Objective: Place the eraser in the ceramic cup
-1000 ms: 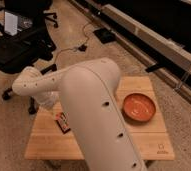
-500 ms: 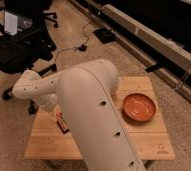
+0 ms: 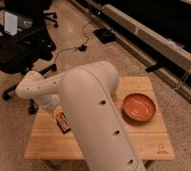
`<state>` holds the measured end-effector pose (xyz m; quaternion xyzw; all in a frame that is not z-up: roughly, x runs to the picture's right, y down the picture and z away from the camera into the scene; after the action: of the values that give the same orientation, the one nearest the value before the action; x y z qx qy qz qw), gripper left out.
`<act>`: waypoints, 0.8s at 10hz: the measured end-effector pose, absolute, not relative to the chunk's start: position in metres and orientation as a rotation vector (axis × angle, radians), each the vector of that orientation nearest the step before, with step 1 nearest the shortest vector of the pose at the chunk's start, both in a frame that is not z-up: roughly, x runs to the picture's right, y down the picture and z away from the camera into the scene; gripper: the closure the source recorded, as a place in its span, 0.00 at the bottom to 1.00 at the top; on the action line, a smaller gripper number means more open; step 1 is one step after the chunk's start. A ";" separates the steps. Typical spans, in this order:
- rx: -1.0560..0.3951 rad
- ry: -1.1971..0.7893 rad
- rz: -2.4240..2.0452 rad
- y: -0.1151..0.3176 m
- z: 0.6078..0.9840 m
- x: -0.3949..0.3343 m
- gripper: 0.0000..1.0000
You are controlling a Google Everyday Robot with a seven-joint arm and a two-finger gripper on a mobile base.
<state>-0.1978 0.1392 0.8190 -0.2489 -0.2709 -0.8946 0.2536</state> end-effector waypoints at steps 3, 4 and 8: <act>-0.653 -0.785 -2.422 0.153 0.833 -0.202 0.32; -0.646 -0.794 -2.418 0.156 0.836 -0.203 0.32; -0.639 -0.812 -2.402 0.168 0.848 -0.198 0.32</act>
<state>-0.1981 0.1683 0.8485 -0.2358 -0.2998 -0.8869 0.2606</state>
